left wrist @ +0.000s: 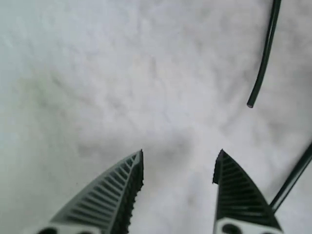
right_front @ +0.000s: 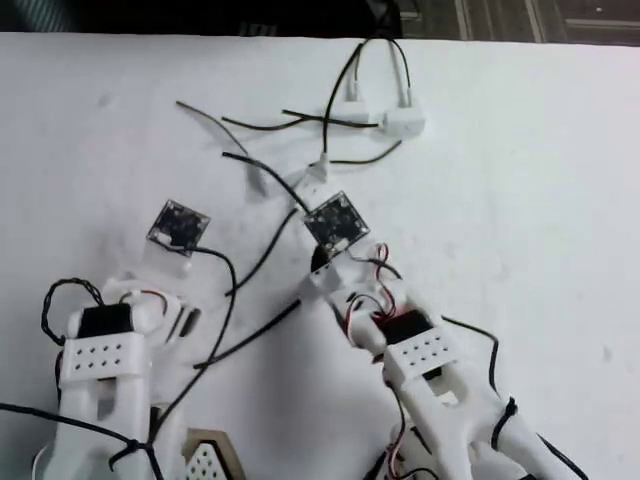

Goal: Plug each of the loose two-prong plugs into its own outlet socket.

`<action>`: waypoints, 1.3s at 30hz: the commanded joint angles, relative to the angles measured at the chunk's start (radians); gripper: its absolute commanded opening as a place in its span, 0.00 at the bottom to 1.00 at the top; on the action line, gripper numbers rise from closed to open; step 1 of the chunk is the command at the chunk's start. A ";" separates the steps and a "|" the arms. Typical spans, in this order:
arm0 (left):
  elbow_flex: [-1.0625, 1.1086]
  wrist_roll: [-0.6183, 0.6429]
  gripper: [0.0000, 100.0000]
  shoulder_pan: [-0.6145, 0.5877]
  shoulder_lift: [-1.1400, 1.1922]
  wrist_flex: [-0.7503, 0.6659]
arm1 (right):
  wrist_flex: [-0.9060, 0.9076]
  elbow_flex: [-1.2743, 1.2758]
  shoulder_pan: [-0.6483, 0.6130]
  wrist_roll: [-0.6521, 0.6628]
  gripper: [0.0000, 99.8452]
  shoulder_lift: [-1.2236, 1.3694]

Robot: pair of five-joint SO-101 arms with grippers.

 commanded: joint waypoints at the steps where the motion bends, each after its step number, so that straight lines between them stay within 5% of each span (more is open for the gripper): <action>1: -0.003 0.011 0.24 -0.007 -0.016 -0.014 | -0.047 0.003 -0.012 0.003 0.02 0.002; 39: 0.003 0.006 0.24 -0.007 -0.016 0.008 | -0.206 0.044 0.021 -0.028 0.02 0.170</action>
